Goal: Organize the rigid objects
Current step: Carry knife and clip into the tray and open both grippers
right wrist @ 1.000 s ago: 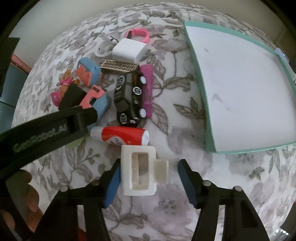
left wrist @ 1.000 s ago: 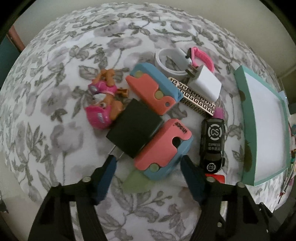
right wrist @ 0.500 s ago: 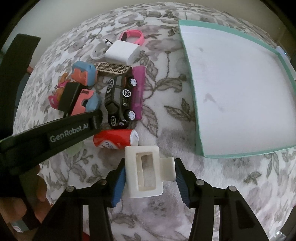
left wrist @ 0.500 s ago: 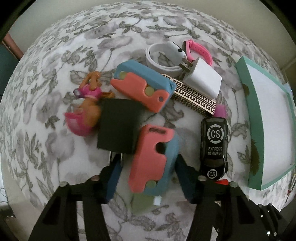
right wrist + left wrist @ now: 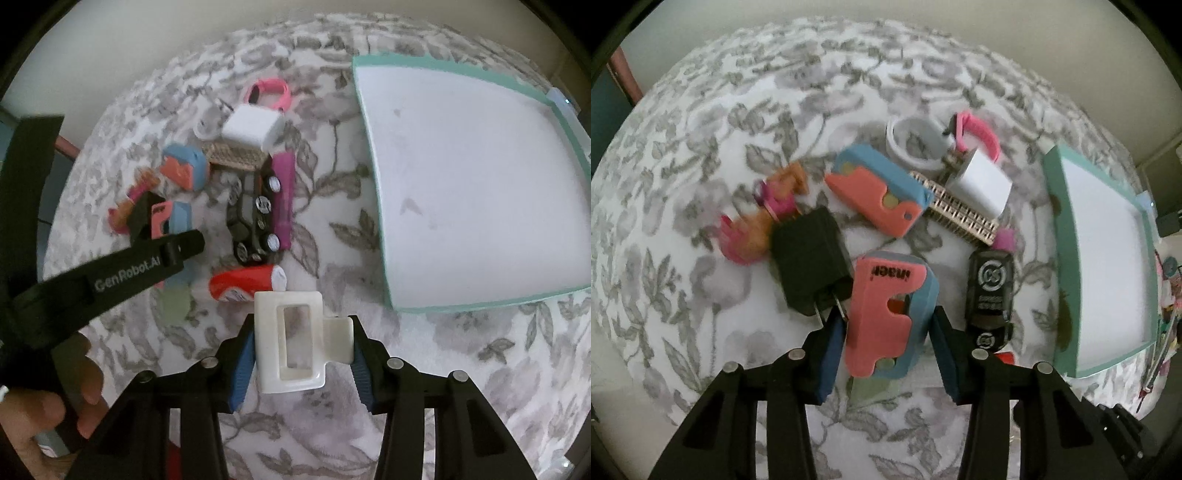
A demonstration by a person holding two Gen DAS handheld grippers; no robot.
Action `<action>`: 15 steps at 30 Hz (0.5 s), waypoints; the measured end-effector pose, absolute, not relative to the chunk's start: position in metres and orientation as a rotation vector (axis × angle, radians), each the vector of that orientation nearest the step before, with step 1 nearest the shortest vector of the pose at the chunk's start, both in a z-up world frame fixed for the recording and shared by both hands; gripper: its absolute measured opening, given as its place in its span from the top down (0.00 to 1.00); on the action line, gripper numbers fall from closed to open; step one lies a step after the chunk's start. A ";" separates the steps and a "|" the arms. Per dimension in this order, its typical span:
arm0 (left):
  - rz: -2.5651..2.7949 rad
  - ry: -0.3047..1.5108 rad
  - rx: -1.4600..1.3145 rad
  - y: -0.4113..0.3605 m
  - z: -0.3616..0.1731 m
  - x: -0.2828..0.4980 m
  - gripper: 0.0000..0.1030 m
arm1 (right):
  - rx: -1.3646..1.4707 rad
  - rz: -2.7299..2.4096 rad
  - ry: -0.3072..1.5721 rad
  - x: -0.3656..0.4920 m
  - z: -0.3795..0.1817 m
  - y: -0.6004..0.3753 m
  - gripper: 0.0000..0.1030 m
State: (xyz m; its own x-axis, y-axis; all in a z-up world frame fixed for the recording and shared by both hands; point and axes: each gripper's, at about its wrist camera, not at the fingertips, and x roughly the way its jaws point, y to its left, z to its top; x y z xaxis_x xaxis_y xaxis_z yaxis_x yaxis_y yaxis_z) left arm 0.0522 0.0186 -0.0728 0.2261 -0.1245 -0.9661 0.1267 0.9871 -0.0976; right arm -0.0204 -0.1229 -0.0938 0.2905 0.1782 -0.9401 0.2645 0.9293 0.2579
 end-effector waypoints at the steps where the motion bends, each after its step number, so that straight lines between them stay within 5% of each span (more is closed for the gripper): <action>1: -0.174 1.317 0.002 0.019 -0.068 0.051 0.55 | 0.407 -0.058 1.272 -0.021 -0.090 -0.125 0.53; 15: -0.242 1.144 0.041 -0.023 -0.009 0.048 0.55 | 0.476 -0.187 1.112 -0.020 -0.050 -0.190 0.53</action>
State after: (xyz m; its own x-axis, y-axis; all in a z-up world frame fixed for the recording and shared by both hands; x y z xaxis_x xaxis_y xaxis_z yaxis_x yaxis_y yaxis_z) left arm 0.0476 -0.0233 -0.0087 0.3909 -0.1696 -0.9047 0.2115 0.9731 -0.0911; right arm -0.0198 -0.1896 -0.0503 0.4395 0.0895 -0.8938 0.3774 0.8845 0.2741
